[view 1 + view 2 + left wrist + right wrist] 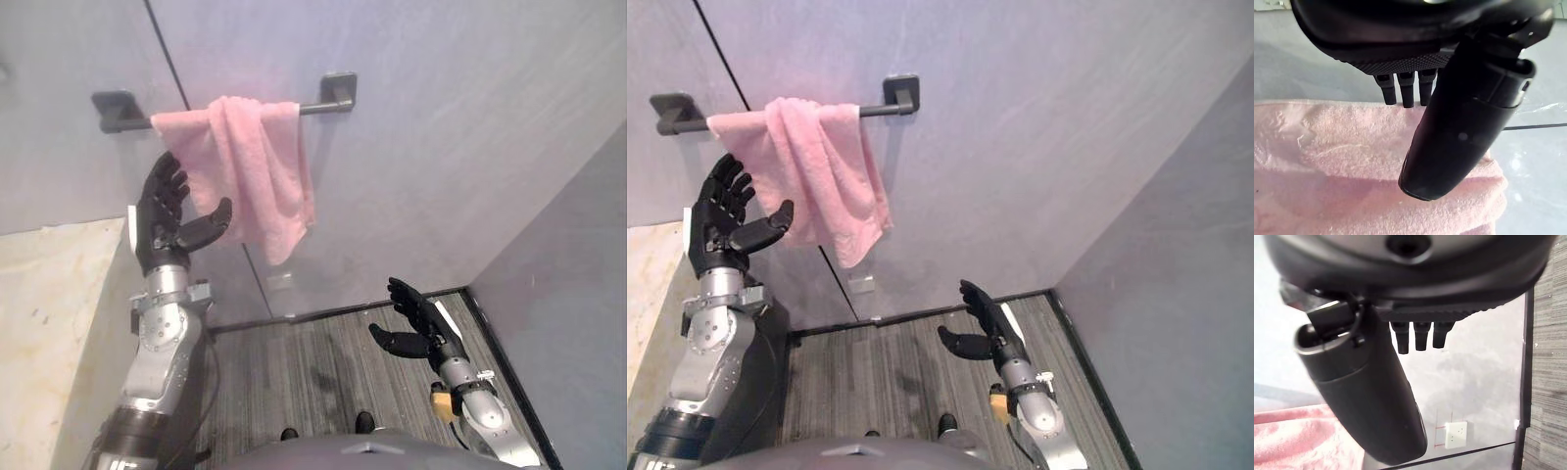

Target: Organize the bathroom.

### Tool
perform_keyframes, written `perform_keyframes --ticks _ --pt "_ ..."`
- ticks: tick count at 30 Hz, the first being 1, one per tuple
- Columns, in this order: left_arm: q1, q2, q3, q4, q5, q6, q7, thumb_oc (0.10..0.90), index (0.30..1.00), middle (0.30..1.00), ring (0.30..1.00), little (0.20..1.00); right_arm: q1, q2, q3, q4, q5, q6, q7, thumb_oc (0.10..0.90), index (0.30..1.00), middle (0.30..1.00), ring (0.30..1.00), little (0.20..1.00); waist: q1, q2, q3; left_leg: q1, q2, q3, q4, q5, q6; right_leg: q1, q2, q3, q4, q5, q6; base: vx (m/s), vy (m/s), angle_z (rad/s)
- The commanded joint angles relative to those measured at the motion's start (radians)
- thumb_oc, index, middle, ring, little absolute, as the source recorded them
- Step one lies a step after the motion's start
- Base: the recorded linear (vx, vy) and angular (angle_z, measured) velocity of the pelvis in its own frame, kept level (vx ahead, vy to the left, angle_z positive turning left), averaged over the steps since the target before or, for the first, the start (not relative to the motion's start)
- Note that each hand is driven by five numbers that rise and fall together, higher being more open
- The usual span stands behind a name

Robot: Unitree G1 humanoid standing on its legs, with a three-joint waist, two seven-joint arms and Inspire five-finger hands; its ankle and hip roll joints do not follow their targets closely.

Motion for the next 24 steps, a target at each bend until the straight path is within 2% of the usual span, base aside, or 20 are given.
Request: perform_keyframes --ticks 1,6,10,16,17,24 --pt "-0.105 0.075 0.066 -0.08 0.051 -0.101 0.005 0.8 0.9 0.9 0.9 0.9 -0.088 -0.001 0.004 -0.056 -0.009 -0.076 -0.045 0.8 0.9 0.9 0.9 0.9 0.002 -0.04 -0.047 0.004 0.004 -0.007 0.002 -0.072 0.008 0.03 -0.037 0.002 0.018 -0.07 0.077 0.0 0.0 0.0" --pt "-0.088 0.072 0.085 -0.116 0.071 -0.094 0.042 0.8 0.9 0.9 0.9 0.9 -0.088 0.005 0.008 -0.052 -0.008 -0.075 -0.059 0.8 0.9 0.9 0.9 0.9 0.008 -0.041 -0.045 0.003 0.002 -0.013 0.002 -0.073 0.007 0.031 -0.038 0.002 0.016 -0.068 0.077 0.01 -0.002 0.06" --pt "-0.1 0.087 0.092 -0.081 0.05 -0.076 0.047 0.8 0.9 0.9 0.9 0.9 -0.085 -0.003 0.012 -0.058 -0.002 -0.073 -0.047 0.8 0.9 0.9 0.9 0.9 0.0 -0.04 -0.044 0.008 0.003 -0.008 0.002 -0.076 0.008 0.031 -0.039 0.007 0.018 -0.07 0.079 0.0 0.002 0.01" --pt "-0.201 0.156 0.068 0.106 -0.024 -0.022 0.005 0.8 0.9 0.9 0.9 0.9 -0.107 -0.019 0.029 -0.041 0.009 -0.071 -0.017 0.8 0.9 0.9 0.9 0.9 -0.029 -0.029 -0.054 0.017 0.006 0.013 0.002 -0.074 0.008 0.026 -0.039 0.022 0.026 -0.068 0.084 0.03 0.021 -0.04" --pt "-0.237 0.186 0.068 0.179 -0.035 -0.01 0.0 0.8 0.9 0.9 0.9 0.9 -0.11 -0.025 0.03 -0.034 0.014 -0.072 -0.002 0.8 0.9 0.9 0.9 0.9 -0.04 -0.023 -0.059 0.02 0.006 0.021 0.002 -0.074 0.009 0.024 -0.039 0.027 0.028 -0.067 0.086 0.05 0.036 -0.08" --pt "-0.345 0.255 0.05 0.41 -0.093 -0.042 -0.05 0.8 0.9 0.9 0.9 0.9 -0.107 -0.042 0.037 -0.034 0.018 -0.073 0.044 0.8 0.9 0.9 0.9 0.9 -0.075 -0.006 -0.072 0.026 0.008 0.05 0.002 -0.073 0.011 0.013 -0.037 0.048 0.039 -0.069 0.09 0.03 0.028 -0.07"
